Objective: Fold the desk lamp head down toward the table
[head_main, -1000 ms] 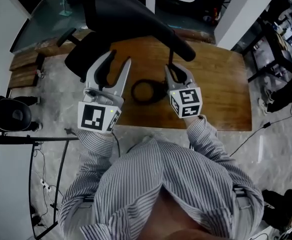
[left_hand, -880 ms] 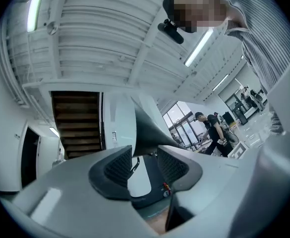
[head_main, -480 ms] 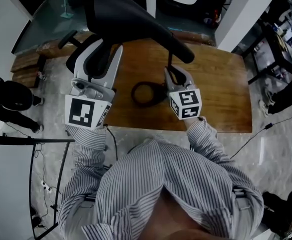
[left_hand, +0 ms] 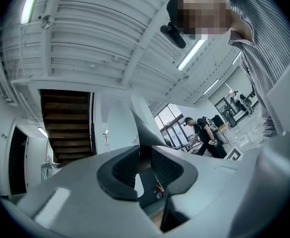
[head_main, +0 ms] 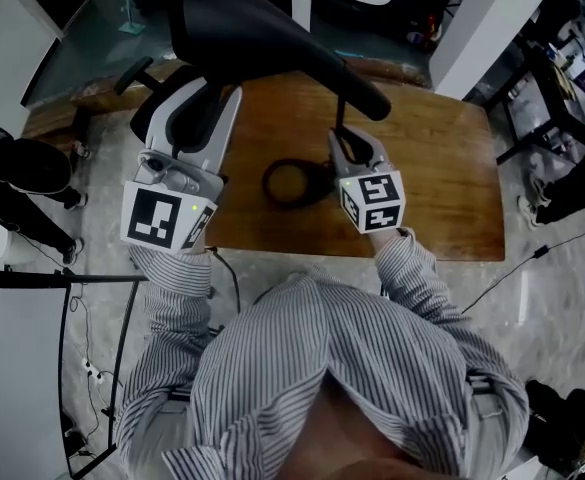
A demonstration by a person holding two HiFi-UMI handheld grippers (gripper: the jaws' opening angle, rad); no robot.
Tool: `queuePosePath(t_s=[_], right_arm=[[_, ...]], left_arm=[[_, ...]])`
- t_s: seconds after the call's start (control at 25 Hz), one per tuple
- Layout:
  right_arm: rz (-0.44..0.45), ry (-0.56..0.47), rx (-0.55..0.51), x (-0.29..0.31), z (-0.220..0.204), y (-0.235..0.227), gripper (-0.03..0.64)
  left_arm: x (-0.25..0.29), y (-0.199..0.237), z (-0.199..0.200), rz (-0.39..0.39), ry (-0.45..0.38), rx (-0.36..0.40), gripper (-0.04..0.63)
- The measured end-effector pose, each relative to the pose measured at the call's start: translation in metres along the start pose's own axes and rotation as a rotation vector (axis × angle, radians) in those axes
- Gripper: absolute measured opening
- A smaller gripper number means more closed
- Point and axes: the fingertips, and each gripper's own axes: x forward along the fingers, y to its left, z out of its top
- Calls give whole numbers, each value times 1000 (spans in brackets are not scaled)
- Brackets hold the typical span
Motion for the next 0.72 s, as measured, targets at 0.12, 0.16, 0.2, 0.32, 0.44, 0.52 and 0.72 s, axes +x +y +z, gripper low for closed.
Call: queuePosePath(t_s=[0.12,0.16,0.2,0.32,0.44,0.52,0.72], right_arm=[[25,5,0,0,0,-1,43],[30,9,0,0,0,-1,43],[32,12,-1,0,1,-1,43],[34,11,2,0,1,0,43],[45,13,6,0,0,0,43],[50,16,10,0,1,0,43],[40,21,29,-1,1,-3,43]], left_arm=[[-6,0,-14,19,12,-73,73],[-9,0,-18,27,13,-100,72],[-12,0,-23,36,11,-124,71],[-19,-2,-34,68,-6,-199,71],[-26,-5,-48,102,-16,-284,69],[-30,-8,-60,113,-13,-345,67],[-35,-31,-101,83,8,-543,58]])
